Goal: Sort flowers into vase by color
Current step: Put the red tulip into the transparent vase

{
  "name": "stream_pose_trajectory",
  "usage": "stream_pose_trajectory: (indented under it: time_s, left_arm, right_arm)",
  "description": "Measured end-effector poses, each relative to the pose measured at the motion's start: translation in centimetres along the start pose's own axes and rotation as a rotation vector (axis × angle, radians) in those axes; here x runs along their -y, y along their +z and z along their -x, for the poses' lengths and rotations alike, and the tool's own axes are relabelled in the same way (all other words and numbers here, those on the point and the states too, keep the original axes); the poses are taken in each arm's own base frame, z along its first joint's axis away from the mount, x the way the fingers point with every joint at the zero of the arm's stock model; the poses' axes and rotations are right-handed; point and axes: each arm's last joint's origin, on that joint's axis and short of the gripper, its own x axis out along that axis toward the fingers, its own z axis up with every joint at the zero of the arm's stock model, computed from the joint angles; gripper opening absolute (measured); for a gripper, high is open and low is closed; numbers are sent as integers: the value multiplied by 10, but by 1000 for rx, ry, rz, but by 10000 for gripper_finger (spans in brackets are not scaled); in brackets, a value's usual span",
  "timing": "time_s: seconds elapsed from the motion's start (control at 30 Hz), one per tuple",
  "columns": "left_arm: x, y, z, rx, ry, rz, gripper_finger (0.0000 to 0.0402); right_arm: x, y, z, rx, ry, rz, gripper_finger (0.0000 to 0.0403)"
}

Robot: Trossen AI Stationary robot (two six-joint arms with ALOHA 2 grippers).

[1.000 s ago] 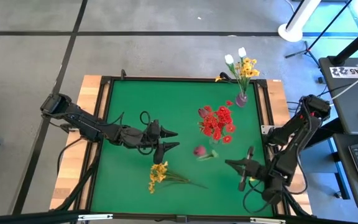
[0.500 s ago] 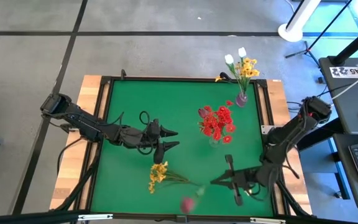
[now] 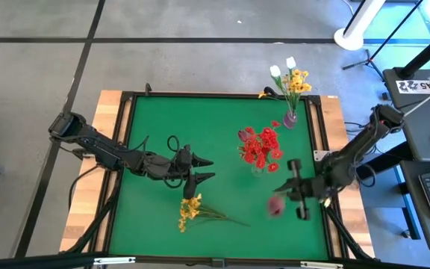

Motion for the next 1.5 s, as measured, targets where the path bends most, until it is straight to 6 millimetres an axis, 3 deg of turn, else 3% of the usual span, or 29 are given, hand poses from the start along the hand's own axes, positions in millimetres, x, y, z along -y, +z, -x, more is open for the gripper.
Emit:
stream_pose_trajectory:
  time_s: [0.2,0.4,0.73,1.07,1.5]
  left_arm:
    - [-1,0,0,3,11,0,203]
    - [-2,0,-1,3,16,1,203]
    - [-3,1,-1,11,35,1,203]
    - [-3,0,-1,6,37,-3,203]
    - [-3,0,-1,2,38,-4,203]
  right_arm:
    - [24,-21,44,215,-149,-26,0]
    - [41,-40,63,294,-271,25,0]
    - [65,-65,61,245,-382,11,0]
    - [83,-83,51,209,-378,-38,0]
    - [91,-90,47,208,-367,-44,0]
